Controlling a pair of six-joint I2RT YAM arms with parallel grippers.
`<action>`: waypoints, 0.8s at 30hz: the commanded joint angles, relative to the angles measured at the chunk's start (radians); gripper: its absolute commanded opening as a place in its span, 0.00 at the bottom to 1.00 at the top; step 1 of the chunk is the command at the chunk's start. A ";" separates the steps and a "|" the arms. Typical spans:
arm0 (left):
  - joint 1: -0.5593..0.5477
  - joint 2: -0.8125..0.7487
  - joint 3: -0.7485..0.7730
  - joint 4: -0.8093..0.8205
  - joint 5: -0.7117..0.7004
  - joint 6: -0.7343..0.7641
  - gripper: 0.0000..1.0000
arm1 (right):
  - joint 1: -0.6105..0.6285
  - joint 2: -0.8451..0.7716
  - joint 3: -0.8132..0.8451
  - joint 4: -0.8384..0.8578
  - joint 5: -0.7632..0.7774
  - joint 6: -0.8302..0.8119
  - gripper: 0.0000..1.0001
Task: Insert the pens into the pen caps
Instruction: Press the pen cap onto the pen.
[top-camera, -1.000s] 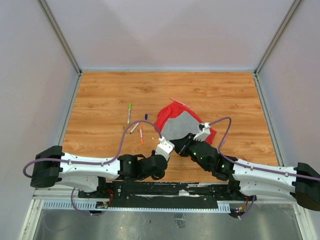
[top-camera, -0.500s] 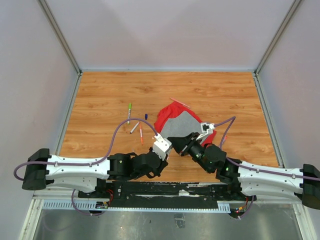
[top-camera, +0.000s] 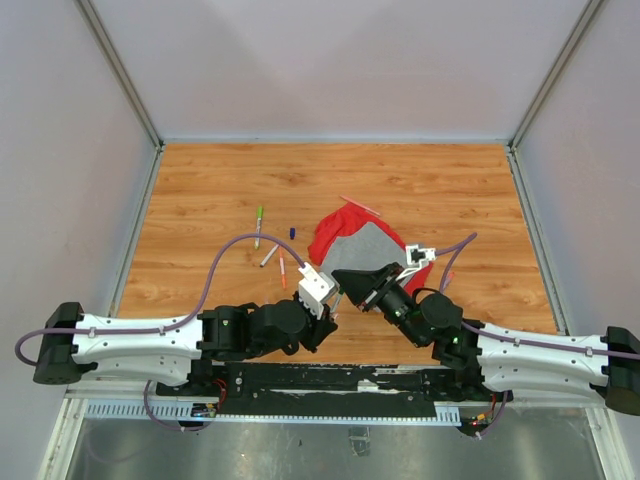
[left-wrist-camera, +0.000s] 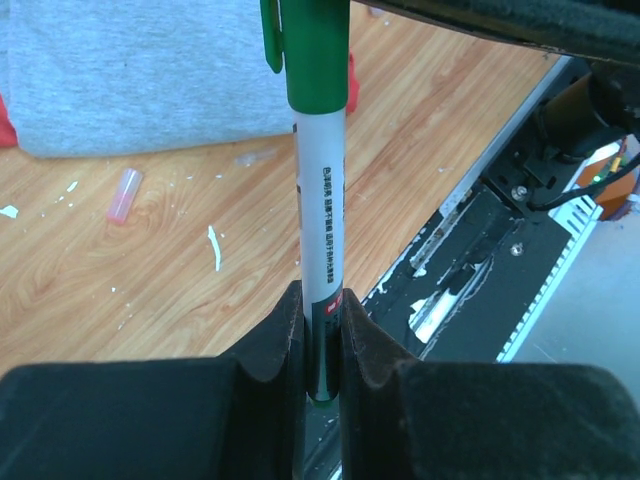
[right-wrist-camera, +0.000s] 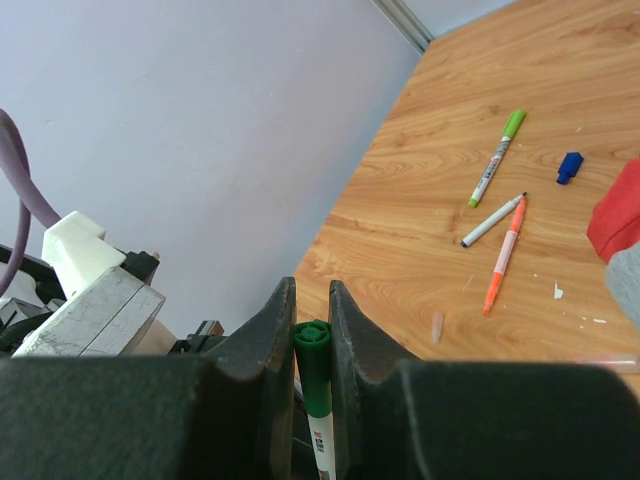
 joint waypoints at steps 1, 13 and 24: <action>0.043 -0.084 0.114 0.639 -0.123 0.030 0.00 | 0.123 0.079 -0.095 -0.272 -0.360 -0.015 0.01; 0.042 -0.141 0.075 0.702 -0.072 0.057 0.01 | 0.152 0.119 -0.179 -0.139 -0.329 -0.072 0.01; 0.042 -0.138 0.022 0.570 -0.119 0.019 0.01 | 0.151 -0.149 -0.019 -0.525 -0.102 -0.014 0.08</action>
